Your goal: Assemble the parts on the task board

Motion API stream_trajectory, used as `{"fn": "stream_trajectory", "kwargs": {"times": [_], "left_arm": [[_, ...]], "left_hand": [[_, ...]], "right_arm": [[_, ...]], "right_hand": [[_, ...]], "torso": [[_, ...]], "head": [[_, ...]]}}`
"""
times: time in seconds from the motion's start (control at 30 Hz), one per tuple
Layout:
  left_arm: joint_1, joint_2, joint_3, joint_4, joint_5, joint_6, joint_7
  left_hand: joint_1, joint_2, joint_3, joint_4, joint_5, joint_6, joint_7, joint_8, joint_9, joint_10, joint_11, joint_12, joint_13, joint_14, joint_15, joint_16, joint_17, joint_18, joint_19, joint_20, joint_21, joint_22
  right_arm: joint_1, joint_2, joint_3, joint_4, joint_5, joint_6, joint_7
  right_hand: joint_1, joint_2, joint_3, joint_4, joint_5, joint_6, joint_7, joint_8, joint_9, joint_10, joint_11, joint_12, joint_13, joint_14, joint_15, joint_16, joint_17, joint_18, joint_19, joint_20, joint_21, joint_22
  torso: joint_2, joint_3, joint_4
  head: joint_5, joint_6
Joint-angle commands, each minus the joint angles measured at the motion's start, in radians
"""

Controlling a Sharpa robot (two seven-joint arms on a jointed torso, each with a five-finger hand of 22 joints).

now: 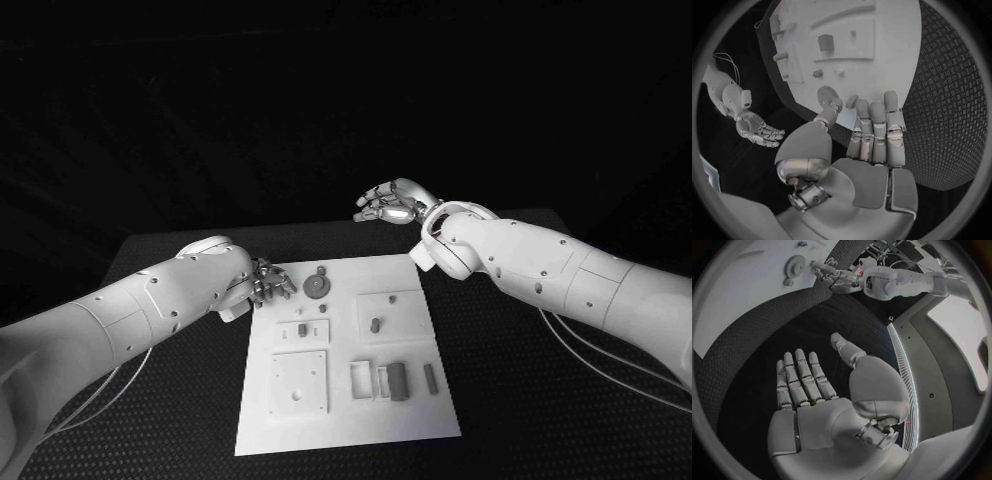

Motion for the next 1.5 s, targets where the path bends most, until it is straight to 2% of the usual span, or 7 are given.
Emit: {"fn": "stream_trajectory", "kwargs": {"times": [0.03,0.47,0.5,0.53,0.77,1.03,1.5], "left_arm": [[-0.002,0.001,-0.001,0.0,-0.002,0.003,0.005],[-0.003,0.0,-0.001,0.002,-0.008,-0.006,0.008],[-0.003,0.001,-0.001,0.003,-0.007,-0.006,0.009],[-0.003,0.001,-0.001,0.003,-0.005,-0.006,0.009],[-0.003,-0.002,-0.001,0.0,0.012,-0.019,0.007],[-0.003,-0.005,-0.001,0.001,0.026,-0.021,0.004],[-0.002,-0.018,0.0,0.011,0.087,-0.018,-0.006]], "left_hand": [[0.003,0.014,0.004,-0.004,-0.005,0.004,0.001,0.006,-0.002,0.007,-0.001,0.005,-0.001,0.005,0.001,0.006,-0.001,-0.011,0.004,0.0,-0.001,0.002],[0.036,0.06,0.007,-0.012,-0.006,0.021,-0.006,0.023,-0.007,0.011,-0.008,0.017,-0.003,0.009,-0.003,0.017,-0.003,-0.011,0.009,-0.003,0.003,0.012],[0.058,0.042,0.034,0.001,-0.012,0.025,-0.007,0.028,-0.007,0.014,-0.01,0.02,-0.005,0.011,-0.004,0.019,-0.004,-0.012,0.014,-0.003,0.004,0.014],[0.064,0.039,0.054,0.014,-0.012,0.025,-0.006,0.03,-0.007,0.015,-0.01,0.02,-0.006,0.012,-0.004,0.02,-0.004,-0.012,0.016,-0.003,0.004,0.014],[0.095,0.061,0.11,0.01,-0.012,0.034,-0.012,0.041,-0.006,0.022,-0.013,0.025,-0.008,0.018,-0.004,0.025,-0.006,-0.012,0.021,-0.005,0.006,0.021],[0.113,0.07,0.155,0.006,-0.012,0.041,-0.015,0.051,-0.005,0.03,-0.017,0.029,-0.01,0.024,-0.006,0.029,-0.007,-0.012,0.027,-0.006,0.009,0.026],[0.101,0.069,0.211,0.003,-0.01,0.091,-0.038,0.102,0.022,0.053,-0.039,0.039,-0.016,0.048,-0.013,0.041,-0.012,-0.013,0.047,-0.013,0.019,0.043]], "right_arm": [[0.0,0.001,0.0,0.001,0.001,0.009,0.004],[0.0,0.001,0.0,0.001,0.005,0.005,0.011],[0.0,0.001,0.0,0.001,0.005,0.006,0.011],[0.0,0.001,0.0,0.001,0.005,0.006,0.011],[0.0,0.0,0.0,0.003,0.005,0.006,0.011],[0.0,0.0,0.0,0.002,0.006,0.007,0.01],[0.0,-0.002,0.0,0.003,0.007,0.005,0.011]], "right_hand": [[-0.007,0.001,0.002,0.003,-0.002,-0.007,0.062,0.004,-0.001,0.004,0.003,-0.006,-0.002,0.004,0.001,-0.004,-0.002,-0.014,0.006,0.0,-0.004,0.001],[-0.009,0.003,0.002,0.005,-0.002,-0.007,0.062,0.005,-0.001,0.006,0.003,-0.008,-0.004,0.006,0.001,-0.004,-0.002,-0.014,0.007,0.001,-0.005,0.002],[-0.01,0.003,0.002,0.005,-0.002,-0.007,0.062,0.005,-0.001,0.006,0.003,-0.008,-0.004,0.006,0.001,-0.004,-0.002,-0.014,0.007,0.001,-0.006,0.002],[-0.01,0.003,0.002,0.005,-0.002,-0.007,0.062,0.005,-0.001,0.006,0.003,-0.008,-0.004,0.006,0.001,-0.004,-0.002,-0.014,0.007,0.001,-0.006,0.002],[-0.011,0.003,0.002,0.006,-0.002,-0.007,0.062,0.005,-0.002,0.007,0.003,-0.009,-0.005,0.006,0.001,-0.005,-0.003,-0.014,0.008,0.001,-0.006,0.002],[-0.011,0.003,0.002,0.006,-0.002,-0.007,0.062,0.006,-0.002,0.008,0.003,-0.009,-0.005,0.007,0.001,-0.005,-0.003,-0.014,0.008,0.001,-0.007,0.002],[-0.013,0.002,0.002,0.006,-0.002,-0.008,0.062,0.006,-0.002,0.008,0.003,-0.011,-0.007,0.007,0.001,-0.005,-0.004,-0.013,0.008,0.001,-0.008,0.003]], "torso": [[0.0,-0.0009,0.0006],[0.0,-0.0007,0.0008],[0.0,-0.0006,0.0008],[0.0,-0.0005,0.0007],[0.0,0.0,-0.0002],[0.0,-0.0006,0.0003],[0.0,-0.0014,0.0011]], "head": [[-0.001,-0.001],[0.0,-0.002],[0.0,-0.002],[0.0,-0.002],[0.001,-0.002],[0.0,-0.004],[-0.001,-0.005]]}}
